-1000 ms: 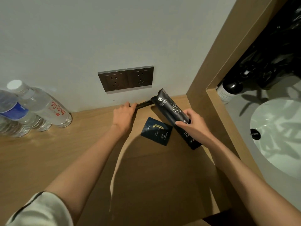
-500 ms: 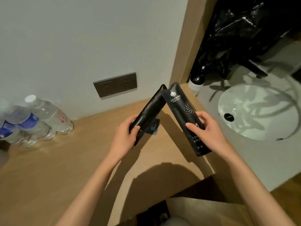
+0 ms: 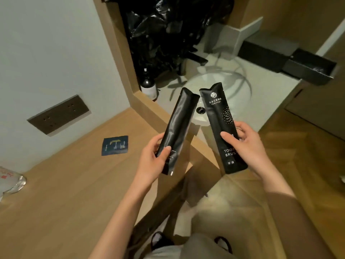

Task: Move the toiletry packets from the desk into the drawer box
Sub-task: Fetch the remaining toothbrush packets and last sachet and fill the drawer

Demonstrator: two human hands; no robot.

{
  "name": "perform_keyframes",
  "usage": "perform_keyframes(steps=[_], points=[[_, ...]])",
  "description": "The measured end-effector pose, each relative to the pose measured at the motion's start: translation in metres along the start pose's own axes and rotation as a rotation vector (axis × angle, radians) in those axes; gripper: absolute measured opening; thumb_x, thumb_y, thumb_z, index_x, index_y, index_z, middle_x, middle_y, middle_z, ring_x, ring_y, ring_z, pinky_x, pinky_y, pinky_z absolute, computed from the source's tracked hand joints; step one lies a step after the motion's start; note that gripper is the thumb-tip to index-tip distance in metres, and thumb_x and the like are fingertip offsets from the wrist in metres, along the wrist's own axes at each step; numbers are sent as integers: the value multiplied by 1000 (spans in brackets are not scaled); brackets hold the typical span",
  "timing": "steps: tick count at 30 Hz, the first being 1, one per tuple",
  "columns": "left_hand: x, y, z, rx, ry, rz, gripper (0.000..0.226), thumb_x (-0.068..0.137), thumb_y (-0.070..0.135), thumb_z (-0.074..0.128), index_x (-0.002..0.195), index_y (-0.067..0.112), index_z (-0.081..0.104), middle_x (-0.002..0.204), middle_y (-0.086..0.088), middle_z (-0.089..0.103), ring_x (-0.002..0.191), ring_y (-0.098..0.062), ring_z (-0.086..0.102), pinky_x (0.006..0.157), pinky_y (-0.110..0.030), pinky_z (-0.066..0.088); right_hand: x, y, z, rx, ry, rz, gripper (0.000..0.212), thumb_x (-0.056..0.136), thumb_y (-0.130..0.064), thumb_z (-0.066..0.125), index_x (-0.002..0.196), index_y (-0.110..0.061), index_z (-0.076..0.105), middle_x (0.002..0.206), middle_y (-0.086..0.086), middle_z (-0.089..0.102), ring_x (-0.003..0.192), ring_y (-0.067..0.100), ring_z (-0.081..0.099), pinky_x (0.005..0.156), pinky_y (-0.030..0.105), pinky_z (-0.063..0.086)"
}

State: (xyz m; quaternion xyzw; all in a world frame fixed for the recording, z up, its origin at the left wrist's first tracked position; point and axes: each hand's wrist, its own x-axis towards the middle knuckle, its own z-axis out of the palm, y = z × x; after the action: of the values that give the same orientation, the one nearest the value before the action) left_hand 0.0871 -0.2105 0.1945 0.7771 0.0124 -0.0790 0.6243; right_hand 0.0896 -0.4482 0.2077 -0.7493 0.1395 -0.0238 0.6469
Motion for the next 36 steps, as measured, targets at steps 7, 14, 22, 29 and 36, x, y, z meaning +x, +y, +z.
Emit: perform_keyframes(steps=[7,14,22,29,36], points=[[9,34,134,-300,-185,-177,33,92,7,57,121,21,55,92,-3,74,77,-15,70,73,-29,57,-4,22,-133,114,101,75,29,91,-8,60,119,-6,54,103,9,72,73,11,71,58,19,55],[21,68,285,-303,-263,-137,41,92,12,59,130,23,50,100,-6,74,81,-15,72,72,-28,59,9,38,-271,80,116,102,27,93,-10,58,119,-9,54,106,9,72,80,17,72,58,21,55],[64,108,401,-270,-347,60,67,93,8,54,145,36,23,107,-7,70,86,-18,73,70,-25,58,64,44,-385,92,176,94,25,92,-12,59,117,-10,56,100,4,73,81,12,72,62,22,54],[150,122,471,-240,-298,53,64,92,10,57,146,31,30,115,-7,69,89,-14,72,67,-22,58,157,51,-461,-62,214,81,30,91,-18,61,121,-16,60,111,2,70,96,16,68,79,31,54],[260,142,539,-313,-201,-53,63,90,12,60,143,35,35,113,-4,70,84,-14,73,60,-22,57,273,38,-529,-225,181,48,34,94,-21,57,128,-21,56,112,-10,65,94,1,62,74,15,50]])
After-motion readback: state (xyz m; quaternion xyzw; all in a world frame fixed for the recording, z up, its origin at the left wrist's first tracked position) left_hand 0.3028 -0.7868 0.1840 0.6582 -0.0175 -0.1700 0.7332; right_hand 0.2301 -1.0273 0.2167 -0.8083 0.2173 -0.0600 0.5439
